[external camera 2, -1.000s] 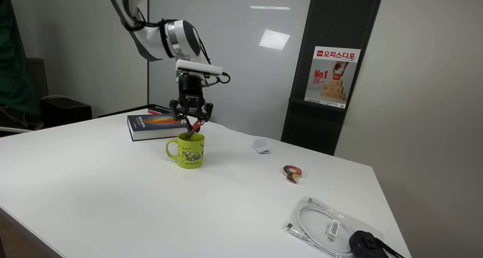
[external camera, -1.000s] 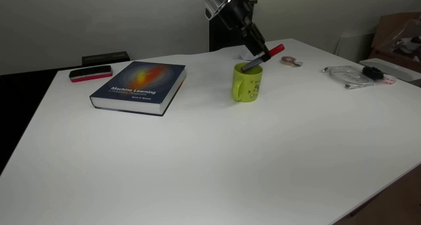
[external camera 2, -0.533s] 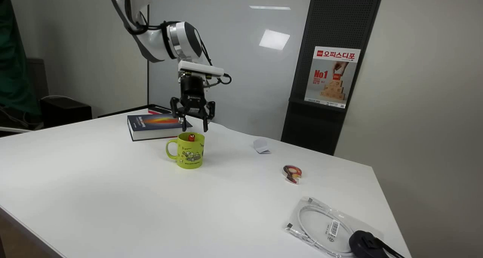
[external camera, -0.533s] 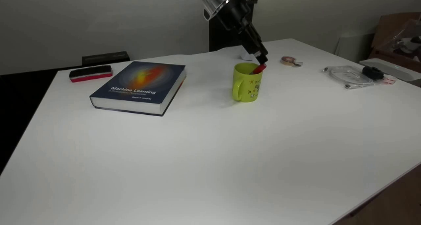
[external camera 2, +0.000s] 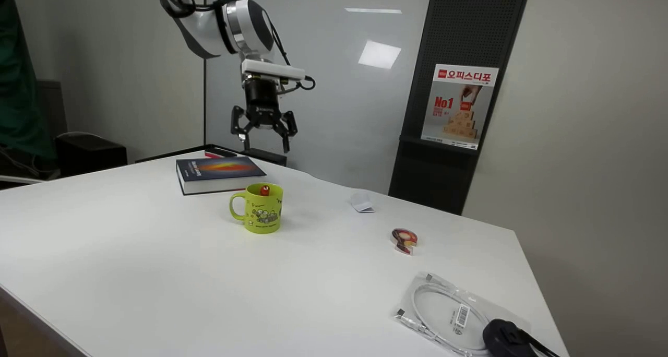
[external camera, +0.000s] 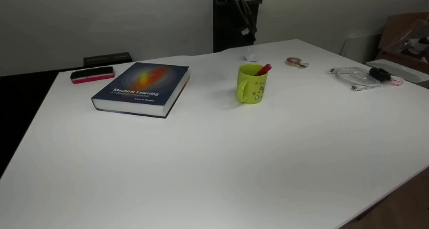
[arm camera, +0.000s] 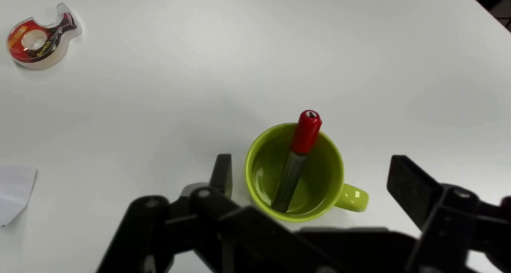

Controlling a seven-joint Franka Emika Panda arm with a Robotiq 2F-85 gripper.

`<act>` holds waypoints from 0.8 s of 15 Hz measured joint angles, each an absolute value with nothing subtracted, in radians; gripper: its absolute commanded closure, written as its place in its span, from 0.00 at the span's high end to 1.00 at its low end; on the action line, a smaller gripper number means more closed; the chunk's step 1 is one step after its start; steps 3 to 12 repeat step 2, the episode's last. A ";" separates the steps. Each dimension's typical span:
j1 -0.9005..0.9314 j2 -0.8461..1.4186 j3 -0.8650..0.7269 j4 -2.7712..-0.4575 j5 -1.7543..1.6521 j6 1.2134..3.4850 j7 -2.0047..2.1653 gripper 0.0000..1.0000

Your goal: Put the marker in the mug

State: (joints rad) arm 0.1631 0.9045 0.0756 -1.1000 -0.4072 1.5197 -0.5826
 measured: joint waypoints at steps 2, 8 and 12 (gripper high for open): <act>0.163 0.828 0.085 -1.161 -0.407 1.568 -0.565 1.00; 0.163 0.828 0.085 -1.161 -0.407 1.568 -0.565 1.00; 0.163 0.828 0.085 -1.161 -0.407 1.568 -0.565 1.00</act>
